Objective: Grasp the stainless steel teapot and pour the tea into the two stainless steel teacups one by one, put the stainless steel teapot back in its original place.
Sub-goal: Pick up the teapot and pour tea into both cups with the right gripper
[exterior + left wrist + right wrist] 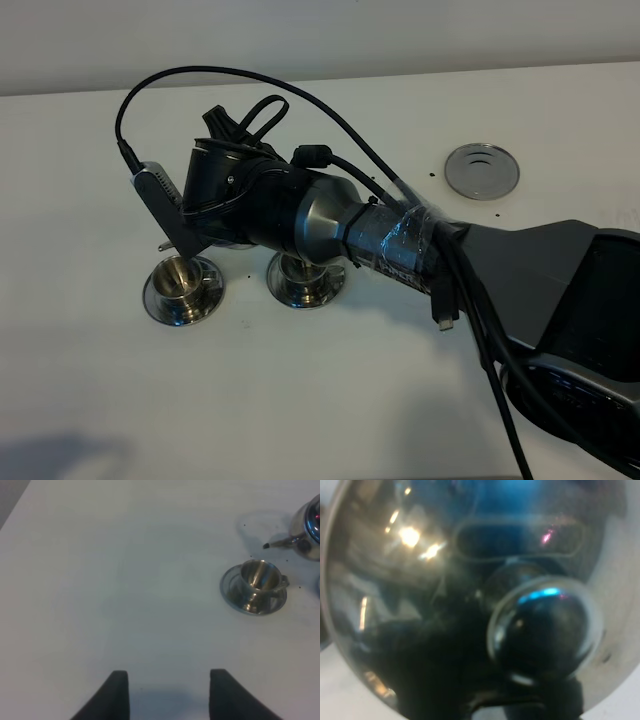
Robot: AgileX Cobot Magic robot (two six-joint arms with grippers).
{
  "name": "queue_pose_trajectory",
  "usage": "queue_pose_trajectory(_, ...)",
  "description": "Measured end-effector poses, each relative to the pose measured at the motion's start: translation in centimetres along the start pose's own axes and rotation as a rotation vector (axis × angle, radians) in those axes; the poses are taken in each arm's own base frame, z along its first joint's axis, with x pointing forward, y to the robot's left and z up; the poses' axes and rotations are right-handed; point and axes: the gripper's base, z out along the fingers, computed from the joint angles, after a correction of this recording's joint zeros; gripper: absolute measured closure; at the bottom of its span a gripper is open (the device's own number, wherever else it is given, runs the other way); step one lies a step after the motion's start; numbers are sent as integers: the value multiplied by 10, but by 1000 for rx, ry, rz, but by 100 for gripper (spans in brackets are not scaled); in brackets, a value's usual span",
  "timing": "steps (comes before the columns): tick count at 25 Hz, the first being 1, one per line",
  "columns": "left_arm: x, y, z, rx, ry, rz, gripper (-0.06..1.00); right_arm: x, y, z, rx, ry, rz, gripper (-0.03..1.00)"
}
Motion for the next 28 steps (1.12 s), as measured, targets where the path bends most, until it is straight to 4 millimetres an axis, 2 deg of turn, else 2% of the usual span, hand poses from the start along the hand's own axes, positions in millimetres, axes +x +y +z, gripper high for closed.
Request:
queue_pose_trajectory(5, 0, 0, 0, 0, 0, 3, 54, -1, 0, 1, 8, -7, -42, 79)
queue_pose_trajectory(12, 0, 0, 0, 0, 0, 2, 54, -5, 2, 12, 41, 11, -106, 79)
queue_pose_trajectory(28, 0, 0, 0, 0, 0, 2, 54, -4, -2, 11, 84, 36, -259, 79)
